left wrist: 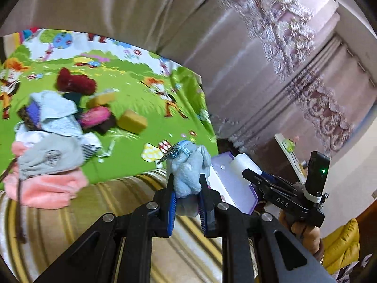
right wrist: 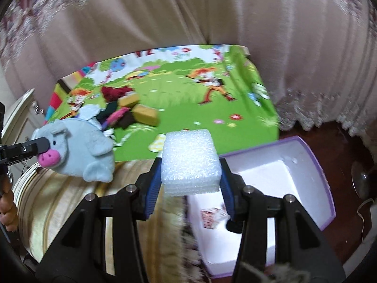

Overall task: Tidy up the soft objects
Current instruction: 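Carry the pig plush and foam cube to the box and release both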

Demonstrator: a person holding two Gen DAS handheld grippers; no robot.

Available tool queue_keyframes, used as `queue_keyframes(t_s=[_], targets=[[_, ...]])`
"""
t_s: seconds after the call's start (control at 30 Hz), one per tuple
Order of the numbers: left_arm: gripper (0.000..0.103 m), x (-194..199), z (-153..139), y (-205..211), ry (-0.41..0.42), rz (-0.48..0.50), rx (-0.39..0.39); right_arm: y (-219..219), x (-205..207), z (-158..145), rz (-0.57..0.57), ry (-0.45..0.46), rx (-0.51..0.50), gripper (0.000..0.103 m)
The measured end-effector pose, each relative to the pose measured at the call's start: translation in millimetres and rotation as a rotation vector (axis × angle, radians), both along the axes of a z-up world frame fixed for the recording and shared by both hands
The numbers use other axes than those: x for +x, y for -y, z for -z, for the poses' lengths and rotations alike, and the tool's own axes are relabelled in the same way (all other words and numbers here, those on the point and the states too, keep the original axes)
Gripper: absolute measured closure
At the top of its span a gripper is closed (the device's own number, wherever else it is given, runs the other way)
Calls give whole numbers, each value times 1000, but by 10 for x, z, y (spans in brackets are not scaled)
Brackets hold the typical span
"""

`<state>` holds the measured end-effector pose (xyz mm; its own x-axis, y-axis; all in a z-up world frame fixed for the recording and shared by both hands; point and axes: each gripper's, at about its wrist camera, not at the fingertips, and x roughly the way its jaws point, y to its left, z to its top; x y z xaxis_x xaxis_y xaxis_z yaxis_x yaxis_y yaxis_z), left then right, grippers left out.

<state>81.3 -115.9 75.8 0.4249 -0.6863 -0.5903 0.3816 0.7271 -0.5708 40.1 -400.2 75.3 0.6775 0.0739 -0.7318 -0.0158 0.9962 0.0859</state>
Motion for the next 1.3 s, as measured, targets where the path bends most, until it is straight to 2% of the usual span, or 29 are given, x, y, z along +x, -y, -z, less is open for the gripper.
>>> queue_keyframes(t_s=[0.23,0.4,0.67,0.73,0.8,0.9,1.3], targets=[[86,-10,54,587,-34,116,5,463,-121,63,131,-9,-12,52],[86,-31,155,1042,-58,201,42,670,-145,89,188,-18,-9,52],[85,-86,318,1464,-82,281,90,837,-203,191,238,-38,-8,51],[81,-93,340,1525,-89,300,98,865,-205,209,250,-42,-12,47],[70,-99,363,1567,-100,321,93,891,-211,210,262,-41,-14,40],[53,-111,369,1569,-102,321,92,910,-216,203,280,-33,-23,38],[53,-123,216,1190,-46,244,84,734,-188,176,225,-32,-34,38]])
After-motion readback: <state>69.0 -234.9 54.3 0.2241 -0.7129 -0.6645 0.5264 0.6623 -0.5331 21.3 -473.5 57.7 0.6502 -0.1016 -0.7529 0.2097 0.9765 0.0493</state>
